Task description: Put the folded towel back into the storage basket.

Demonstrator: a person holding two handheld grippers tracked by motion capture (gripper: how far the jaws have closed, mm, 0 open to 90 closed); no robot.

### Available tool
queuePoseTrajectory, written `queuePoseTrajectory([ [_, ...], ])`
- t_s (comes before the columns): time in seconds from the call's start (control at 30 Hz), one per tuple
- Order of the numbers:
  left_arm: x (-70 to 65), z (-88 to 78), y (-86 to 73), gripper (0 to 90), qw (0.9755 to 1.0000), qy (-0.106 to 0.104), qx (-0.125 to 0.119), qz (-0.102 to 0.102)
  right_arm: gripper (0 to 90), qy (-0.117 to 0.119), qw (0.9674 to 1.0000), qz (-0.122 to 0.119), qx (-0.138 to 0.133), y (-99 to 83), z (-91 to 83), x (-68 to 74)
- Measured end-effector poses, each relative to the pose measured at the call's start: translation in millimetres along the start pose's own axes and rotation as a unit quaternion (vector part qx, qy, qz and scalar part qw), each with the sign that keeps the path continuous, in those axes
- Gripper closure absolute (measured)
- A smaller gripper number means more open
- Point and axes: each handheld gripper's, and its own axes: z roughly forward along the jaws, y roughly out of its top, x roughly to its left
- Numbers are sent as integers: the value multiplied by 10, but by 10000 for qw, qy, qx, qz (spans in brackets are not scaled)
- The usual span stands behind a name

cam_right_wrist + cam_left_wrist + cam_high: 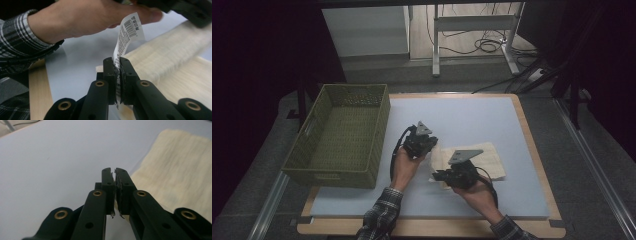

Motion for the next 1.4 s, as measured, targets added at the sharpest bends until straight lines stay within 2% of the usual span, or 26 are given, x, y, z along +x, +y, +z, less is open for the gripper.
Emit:
queuePoseTrajectory([
  [0.13, 144, -123, -169, 860, 9998, 75, 114, -151, 851, 168, 9995, -161, 199, 109, 309, 139],
  [0.27, 264, -200, -289, 861, 9992, 153, 154, -329, 849, 270, 9989, -197, 324, 177, 514, 214],
  [0.43, 311, -233, -326, 860, 9989, 110, 81, -449, 848, 297, 9987, -265, 318, 245, 559, 250],
  [0.57, 255, -181, -231, 857, 9993, 26, 20, -361, 847, 231, 9993, -206, 206, 235, 414, 221],
  [0.73, 54, -24, 8, 855, 9998, -144, -145, -90, 845, 88, 9999, -80, 42, 161, 147, 130],
  [0.77, 17, 10, 49, 855, 9998, -150, -150, -38, 844, 14, 10000, -60, 0, 124, 52, 94],
  [0.97, -192, 222, 257, 856, 9993, -265, -165, 184, 843, -168, 9995, 172, -197, -59, -231, -60],
  [1.1, -330, 373, 375, 856, 9987, -353, -125, 345, 843, -264, 9987, 328, -273, -195, -385, -158],
  [1.4, -569, 666, 563, 857, 9970, -522, -78, 559, 842, -514, 9961, 634, -348, -466, -683, -350],
])
